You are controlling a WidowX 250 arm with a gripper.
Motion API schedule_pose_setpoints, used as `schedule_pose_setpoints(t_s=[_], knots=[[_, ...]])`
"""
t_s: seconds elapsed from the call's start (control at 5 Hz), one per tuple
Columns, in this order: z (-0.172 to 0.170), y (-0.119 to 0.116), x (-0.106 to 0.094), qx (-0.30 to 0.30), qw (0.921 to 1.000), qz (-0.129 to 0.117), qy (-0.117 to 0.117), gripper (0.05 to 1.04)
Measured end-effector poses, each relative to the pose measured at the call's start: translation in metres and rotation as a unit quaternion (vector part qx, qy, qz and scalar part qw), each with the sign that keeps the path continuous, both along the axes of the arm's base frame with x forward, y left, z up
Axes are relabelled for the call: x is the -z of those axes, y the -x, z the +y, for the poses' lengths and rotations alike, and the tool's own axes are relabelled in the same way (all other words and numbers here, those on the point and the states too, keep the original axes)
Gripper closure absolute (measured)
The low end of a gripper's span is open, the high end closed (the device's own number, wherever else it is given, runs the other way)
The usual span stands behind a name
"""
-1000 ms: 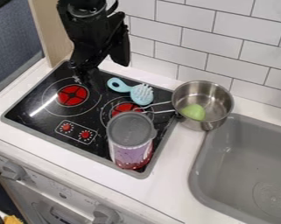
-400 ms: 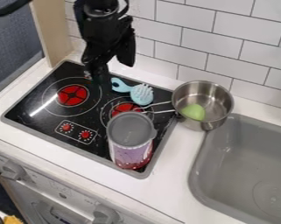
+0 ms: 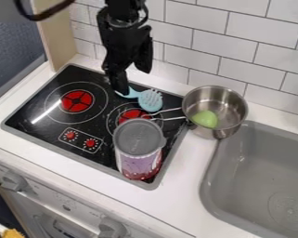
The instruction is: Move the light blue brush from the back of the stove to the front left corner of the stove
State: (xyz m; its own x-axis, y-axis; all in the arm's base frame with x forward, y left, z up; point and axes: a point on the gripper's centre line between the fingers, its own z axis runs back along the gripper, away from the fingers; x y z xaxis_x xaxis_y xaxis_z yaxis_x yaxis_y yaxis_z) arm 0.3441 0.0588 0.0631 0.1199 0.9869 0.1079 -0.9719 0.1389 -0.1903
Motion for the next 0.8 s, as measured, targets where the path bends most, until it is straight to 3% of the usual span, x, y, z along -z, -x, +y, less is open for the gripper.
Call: schedule_pose_setpoints(t_s=[0.4, 0.8], knots=[[0.001, -0.027, 0.035, 0.018, 0.9996, 0.008, -0.02, 0.084], [-0.003, -0.031, 0.057, 0.025, 0.9986, 0.037, -0.029, 0.135]])
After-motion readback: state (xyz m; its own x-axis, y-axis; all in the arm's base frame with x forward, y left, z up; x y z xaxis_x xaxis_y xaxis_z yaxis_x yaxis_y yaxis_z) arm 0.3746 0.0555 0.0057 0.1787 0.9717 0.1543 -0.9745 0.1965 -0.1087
